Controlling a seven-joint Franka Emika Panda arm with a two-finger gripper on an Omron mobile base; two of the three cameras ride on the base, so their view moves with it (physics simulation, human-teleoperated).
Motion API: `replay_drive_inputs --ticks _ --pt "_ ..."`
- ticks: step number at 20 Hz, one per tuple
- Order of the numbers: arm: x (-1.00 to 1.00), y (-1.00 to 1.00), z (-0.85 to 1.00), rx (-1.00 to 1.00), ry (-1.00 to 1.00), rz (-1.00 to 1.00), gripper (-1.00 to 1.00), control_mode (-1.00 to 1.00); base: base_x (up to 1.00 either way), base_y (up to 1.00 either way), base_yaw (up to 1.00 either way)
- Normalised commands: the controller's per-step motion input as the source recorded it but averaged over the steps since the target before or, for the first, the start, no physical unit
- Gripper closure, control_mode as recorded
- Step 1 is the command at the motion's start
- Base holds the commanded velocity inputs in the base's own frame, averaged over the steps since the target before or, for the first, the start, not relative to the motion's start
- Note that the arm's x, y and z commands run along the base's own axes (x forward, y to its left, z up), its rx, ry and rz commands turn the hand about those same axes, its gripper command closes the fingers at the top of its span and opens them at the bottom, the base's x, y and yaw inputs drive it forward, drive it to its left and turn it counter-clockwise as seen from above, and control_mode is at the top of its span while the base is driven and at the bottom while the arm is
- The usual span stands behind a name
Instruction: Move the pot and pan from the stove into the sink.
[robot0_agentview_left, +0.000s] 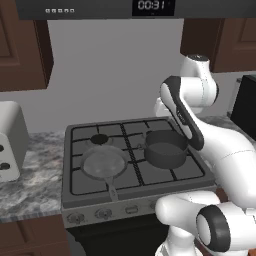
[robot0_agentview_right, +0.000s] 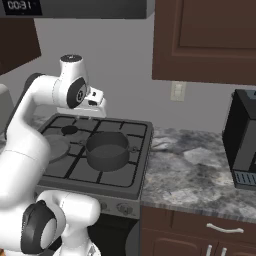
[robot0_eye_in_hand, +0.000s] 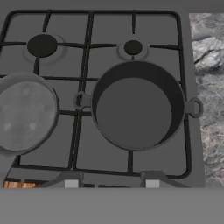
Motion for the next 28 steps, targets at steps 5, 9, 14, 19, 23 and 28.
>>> replay_drive_inputs --ticks 5,9,14,19,23,28 --pt "-0.06 0.00 -0.05 0.00 0.00 0.00 -1.00 -1.00 0.00 0.00 0.00" --pt "0.00 0.00 0.00 0.00 0.00 0.00 -1.00 -1.00 0.00 0.00 0.00" --pt "-0.02 0.00 -0.08 0.00 0.00 0.03 -1.00 -1.00 0.00 0.00 0.00" --pt "-0.08 0.00 -0.18 0.00 0.00 0.11 -1.00 -1.00 0.00 0.00 0.00" --pt "-0.04 0.00 -0.20 0.00 0.00 0.14 -1.00 -1.00 0.00 0.00 0.00" --pt "0.00 0.00 -0.23 -0.02 0.01 0.14 -1.00 -1.00 0.00 0.00 0.00"
